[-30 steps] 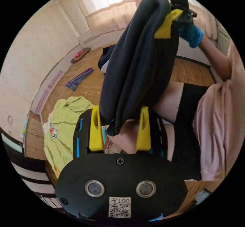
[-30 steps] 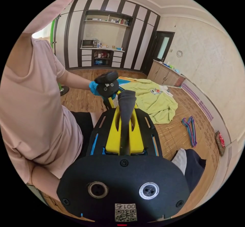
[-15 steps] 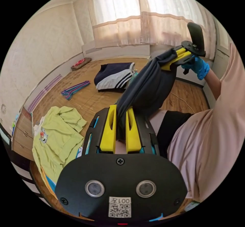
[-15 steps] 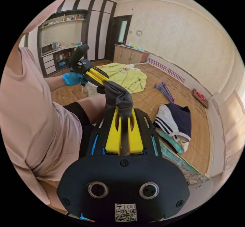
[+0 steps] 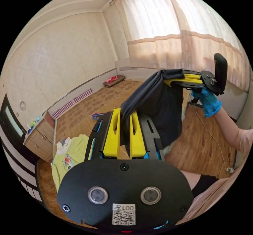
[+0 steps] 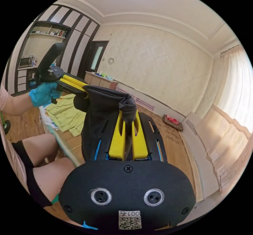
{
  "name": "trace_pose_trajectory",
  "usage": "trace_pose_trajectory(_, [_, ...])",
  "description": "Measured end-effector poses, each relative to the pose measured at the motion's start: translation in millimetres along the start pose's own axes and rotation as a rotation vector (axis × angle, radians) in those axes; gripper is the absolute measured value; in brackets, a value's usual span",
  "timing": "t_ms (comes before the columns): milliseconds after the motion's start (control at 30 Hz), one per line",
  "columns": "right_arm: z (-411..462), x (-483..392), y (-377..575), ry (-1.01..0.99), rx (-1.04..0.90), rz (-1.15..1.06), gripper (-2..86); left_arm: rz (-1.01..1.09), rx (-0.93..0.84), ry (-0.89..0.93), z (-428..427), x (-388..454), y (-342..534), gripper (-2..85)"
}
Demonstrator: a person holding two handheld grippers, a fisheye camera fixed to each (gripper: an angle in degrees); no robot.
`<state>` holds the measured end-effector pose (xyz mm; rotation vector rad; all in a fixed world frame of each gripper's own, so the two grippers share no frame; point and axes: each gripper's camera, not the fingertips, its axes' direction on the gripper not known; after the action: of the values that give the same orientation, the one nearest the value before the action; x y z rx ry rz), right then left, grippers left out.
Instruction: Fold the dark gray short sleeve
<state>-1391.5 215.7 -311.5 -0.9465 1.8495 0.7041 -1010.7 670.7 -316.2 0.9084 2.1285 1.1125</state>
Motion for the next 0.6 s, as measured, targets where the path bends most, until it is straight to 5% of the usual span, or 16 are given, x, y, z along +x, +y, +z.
trace_pose_trajectory(267, [68.8, 89.5, 14.2, 0.15, 0.074, -0.13, 3.6, 0.07, 0.107, -0.213, 70.2, 26.1, -79.6, 1.6])
trace_pose_trajectory(533, [102.1, 110.2, 200.7, 0.006, -0.468, -0.076, 4.1, 0.182, -0.155, 0.229, 222.0, 155.1, -9.0, 1.8])
trace_pose_trajectory(600, [90.6, 106.7, 225.8, -0.005, -0.455, -0.043, 4.2, 0.206, -0.163, 0.246, 223.9, 175.7, 7.1, 1.9])
